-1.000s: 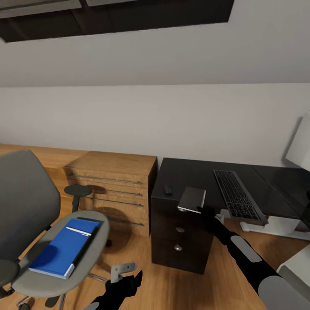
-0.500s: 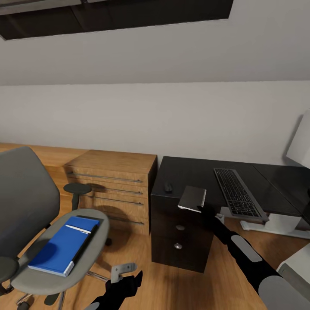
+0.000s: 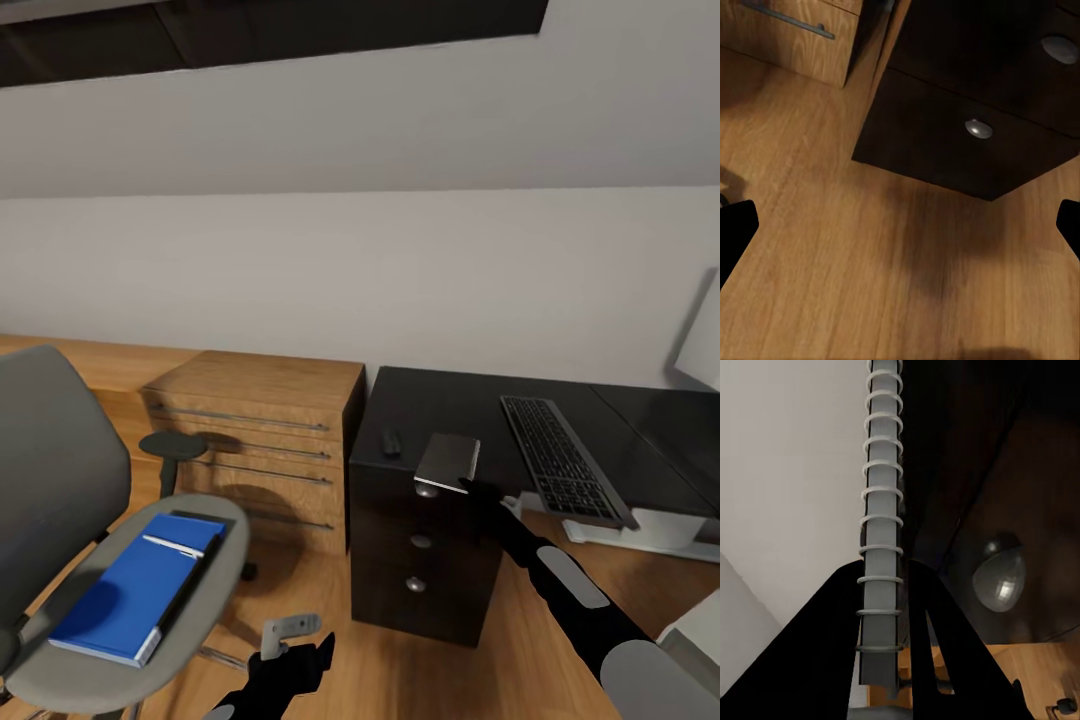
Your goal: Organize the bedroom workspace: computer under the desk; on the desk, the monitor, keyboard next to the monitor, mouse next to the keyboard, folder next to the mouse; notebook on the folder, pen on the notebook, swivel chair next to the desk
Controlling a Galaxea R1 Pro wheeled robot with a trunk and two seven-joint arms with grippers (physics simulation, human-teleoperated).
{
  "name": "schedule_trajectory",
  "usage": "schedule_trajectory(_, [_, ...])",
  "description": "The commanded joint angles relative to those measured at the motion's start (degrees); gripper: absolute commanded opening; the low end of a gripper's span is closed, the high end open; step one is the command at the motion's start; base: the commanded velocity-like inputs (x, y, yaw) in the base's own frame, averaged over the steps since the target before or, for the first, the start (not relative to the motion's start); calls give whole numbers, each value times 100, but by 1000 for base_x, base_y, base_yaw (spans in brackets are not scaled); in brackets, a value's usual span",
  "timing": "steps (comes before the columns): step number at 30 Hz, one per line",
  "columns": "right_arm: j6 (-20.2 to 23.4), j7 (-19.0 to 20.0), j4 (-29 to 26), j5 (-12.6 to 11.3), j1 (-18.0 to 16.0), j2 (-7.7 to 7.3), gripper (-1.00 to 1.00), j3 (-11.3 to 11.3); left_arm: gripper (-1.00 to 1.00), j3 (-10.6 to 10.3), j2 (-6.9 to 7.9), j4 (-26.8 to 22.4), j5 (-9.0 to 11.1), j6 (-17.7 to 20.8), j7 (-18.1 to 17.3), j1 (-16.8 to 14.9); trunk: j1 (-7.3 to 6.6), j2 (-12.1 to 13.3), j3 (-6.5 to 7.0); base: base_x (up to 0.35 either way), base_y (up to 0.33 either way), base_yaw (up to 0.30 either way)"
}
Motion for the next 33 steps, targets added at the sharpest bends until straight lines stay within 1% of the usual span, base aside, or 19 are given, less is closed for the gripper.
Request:
schedule_trajectory(1, [-14, 7, 102, 38, -2, -7, -100, 42, 100, -7, 1, -10, 61, 12, 49, -2, 2, -1, -5, 228, 0, 0])
schedule_trajectory(5, [-14, 8, 102, 38, -2, -7, -100, 42, 100, -7, 1, -9, 66, 14, 49, -2, 2, -1, -5, 163, 0, 0])
schedule_trajectory(12, [-14, 3, 110, 38, -2, -7, -100, 41, 100, -7, 1, -9, 72, 14, 49, -2, 2, -1, -5, 38, 0, 0])
schedule_trajectory(18, [-14, -10, 119, 38, -2, -1, -100, 41, 100, -13, -6, -3, 70, 18, 49, -2, 2, -1, -5, 151, 0, 0])
schedule_trajectory(33, [-14, -27, 120, 38, -2, -5, -100, 41, 100, -8, -1, -1, 72, 21, 49, -2, 2, -1, -5, 13, 0, 0])
